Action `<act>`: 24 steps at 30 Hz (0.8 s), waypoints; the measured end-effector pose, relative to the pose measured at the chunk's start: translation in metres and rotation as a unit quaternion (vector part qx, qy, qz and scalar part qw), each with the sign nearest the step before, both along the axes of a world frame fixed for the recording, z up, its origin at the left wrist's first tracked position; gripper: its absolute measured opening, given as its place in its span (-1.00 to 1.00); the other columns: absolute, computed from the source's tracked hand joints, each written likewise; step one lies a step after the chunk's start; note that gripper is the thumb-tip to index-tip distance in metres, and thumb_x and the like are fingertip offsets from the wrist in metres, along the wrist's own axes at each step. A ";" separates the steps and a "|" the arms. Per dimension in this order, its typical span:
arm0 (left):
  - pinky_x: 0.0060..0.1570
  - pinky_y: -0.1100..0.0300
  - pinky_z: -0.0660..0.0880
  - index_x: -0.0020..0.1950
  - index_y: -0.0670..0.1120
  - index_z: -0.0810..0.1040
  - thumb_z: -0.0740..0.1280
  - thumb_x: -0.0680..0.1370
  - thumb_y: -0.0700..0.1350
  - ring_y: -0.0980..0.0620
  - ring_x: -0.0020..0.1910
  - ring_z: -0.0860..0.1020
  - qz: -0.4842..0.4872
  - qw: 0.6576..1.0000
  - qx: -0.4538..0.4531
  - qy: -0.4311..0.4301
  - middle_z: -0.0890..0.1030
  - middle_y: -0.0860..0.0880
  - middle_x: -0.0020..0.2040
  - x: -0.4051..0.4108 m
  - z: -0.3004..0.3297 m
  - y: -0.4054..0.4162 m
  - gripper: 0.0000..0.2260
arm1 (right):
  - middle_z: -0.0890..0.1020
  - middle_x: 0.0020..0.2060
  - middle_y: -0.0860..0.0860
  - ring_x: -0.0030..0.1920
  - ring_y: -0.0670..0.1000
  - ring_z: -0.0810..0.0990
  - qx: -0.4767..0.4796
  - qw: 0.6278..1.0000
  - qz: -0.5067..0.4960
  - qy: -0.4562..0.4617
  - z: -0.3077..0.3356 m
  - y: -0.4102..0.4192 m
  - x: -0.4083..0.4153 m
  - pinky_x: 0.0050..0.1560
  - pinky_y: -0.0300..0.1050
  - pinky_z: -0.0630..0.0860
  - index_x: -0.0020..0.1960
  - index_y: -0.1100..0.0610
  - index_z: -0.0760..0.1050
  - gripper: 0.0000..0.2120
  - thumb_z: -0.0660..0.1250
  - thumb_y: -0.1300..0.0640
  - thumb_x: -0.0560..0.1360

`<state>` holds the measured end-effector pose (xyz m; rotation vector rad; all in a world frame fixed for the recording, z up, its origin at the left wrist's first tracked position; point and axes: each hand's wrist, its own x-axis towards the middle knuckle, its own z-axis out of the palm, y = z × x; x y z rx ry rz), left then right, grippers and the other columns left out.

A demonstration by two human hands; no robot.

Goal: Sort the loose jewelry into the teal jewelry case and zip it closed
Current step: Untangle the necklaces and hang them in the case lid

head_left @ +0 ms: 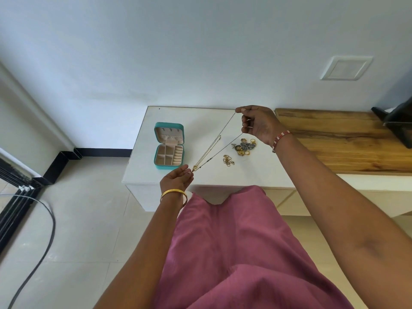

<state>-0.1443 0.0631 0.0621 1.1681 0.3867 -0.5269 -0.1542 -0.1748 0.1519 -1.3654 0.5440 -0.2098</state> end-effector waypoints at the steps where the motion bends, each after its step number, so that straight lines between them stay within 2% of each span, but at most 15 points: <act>1: 0.02 0.11 0.56 0.20 -0.33 0.49 0.28 0.44 -0.46 -0.07 -0.16 0.57 0.008 1.000 0.009 0.004 0.57 -0.12 -0.17 0.001 -0.002 -0.001 -0.67 | 0.43 -0.41 0.05 -0.44 -0.04 0.39 0.002 1.000 -0.001 0.003 -0.003 0.000 0.002 -0.41 -0.21 0.44 -0.11 0.19 0.57 -0.82 0.20 0.28 0.54; 4: 0.06 0.09 0.51 0.19 -0.31 0.51 0.30 0.44 -0.44 -0.11 -0.05 0.56 0.022 0.999 0.035 0.017 0.59 -0.16 -0.07 0.006 -0.009 -0.003 -0.68 | 0.44 -0.40 0.05 -0.44 -0.04 0.42 0.005 1.000 -0.004 0.015 -0.011 0.001 0.010 -0.39 -0.20 0.49 -0.12 0.18 0.57 -0.82 0.20 0.27 0.55; 7: 0.08 0.09 0.52 0.18 -0.30 0.52 0.31 0.45 -0.43 -0.10 -0.03 0.57 0.032 0.997 0.070 0.017 0.58 -0.18 0.00 0.015 -0.017 -0.005 -0.69 | 0.45 -0.39 0.05 -0.43 -0.03 0.45 0.016 1.000 -0.005 0.023 -0.020 -0.002 0.019 -0.32 -0.17 0.54 -0.12 0.19 0.56 -0.82 0.20 0.28 0.55; 14: 0.10 0.12 0.52 0.16 -0.27 0.54 0.33 0.45 -0.40 -0.06 -0.04 0.56 0.039 0.990 0.130 0.023 0.59 -0.14 -0.03 0.034 -0.032 -0.021 -0.71 | 0.50 -0.35 0.07 -0.35 0.02 0.51 0.025 0.999 -0.004 0.042 -0.039 -0.015 0.050 -0.17 -0.10 0.56 -0.13 0.21 0.54 -0.81 0.17 0.30 0.55; 18: 0.05 0.16 0.52 0.14 -0.26 0.56 0.33 0.45 -0.39 -0.05 -0.07 0.56 0.047 0.985 0.163 0.029 0.60 -0.14 -0.05 0.044 -0.045 -0.033 -0.73 | 0.52 -0.32 0.07 -0.31 0.03 0.54 0.003 0.997 0.004 0.077 -0.057 -0.025 0.071 -0.17 -0.13 0.56 -0.15 0.19 0.53 -0.79 0.16 0.29 0.57; 21: 0.06 0.15 0.52 0.10 -0.25 0.58 0.35 0.44 -0.38 -0.04 -0.11 0.57 0.033 0.975 0.219 -0.001 0.63 -0.17 -0.02 0.054 -0.057 -0.044 -0.76 | 0.53 -0.30 0.07 -0.29 0.03 0.54 0.006 0.995 0.004 0.097 -0.072 -0.035 0.090 -0.15 -0.13 0.55 -0.15 0.18 0.52 -0.79 0.15 0.29 0.57; 24: 0.15 0.16 0.49 0.06 -0.23 0.61 0.36 0.44 -0.35 -0.04 -0.05 0.60 0.016 0.956 0.286 -0.057 0.66 -0.18 -0.01 0.064 -0.064 -0.054 -0.79 | 0.53 -0.30 0.08 -0.30 0.04 0.55 0.015 0.994 -0.003 0.106 -0.088 -0.045 0.107 -0.16 -0.12 0.56 -0.15 0.19 0.52 -0.79 0.15 0.30 0.57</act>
